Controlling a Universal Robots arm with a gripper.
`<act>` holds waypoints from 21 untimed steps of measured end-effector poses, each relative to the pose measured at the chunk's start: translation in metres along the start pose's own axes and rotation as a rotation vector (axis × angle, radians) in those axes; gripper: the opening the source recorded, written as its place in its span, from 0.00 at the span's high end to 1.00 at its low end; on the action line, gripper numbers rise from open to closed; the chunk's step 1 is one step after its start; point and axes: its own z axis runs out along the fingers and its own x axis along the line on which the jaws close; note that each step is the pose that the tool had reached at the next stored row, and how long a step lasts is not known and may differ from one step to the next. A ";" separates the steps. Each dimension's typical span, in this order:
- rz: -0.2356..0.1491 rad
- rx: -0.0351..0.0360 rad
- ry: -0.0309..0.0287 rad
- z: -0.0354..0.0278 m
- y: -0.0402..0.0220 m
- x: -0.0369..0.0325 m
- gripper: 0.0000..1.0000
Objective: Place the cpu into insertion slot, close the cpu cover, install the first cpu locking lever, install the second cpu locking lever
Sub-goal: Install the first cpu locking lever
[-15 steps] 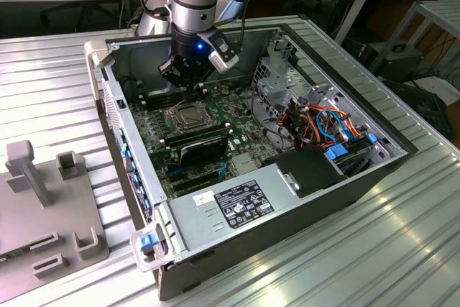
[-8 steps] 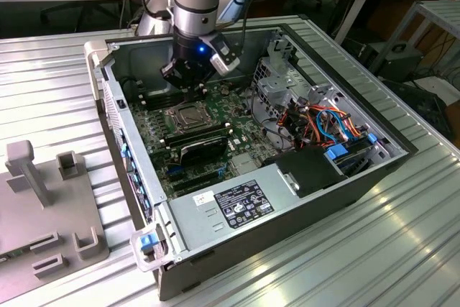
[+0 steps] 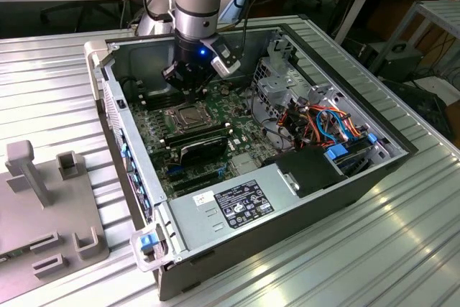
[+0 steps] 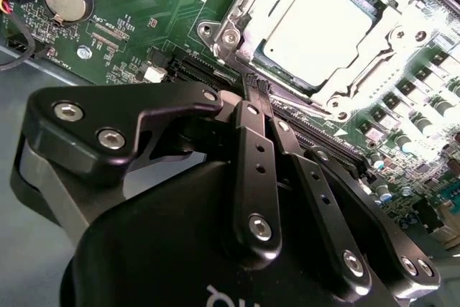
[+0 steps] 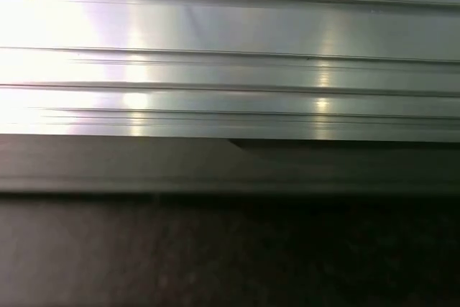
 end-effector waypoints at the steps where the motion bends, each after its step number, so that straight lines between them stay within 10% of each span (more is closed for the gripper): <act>1: 0.000 -0.0001 -0.0001 0.0003 0.0000 -0.0001 0.89; 21: 0.000 0.0005 0.0013 0.0076 -0.0039 0.0001 0.89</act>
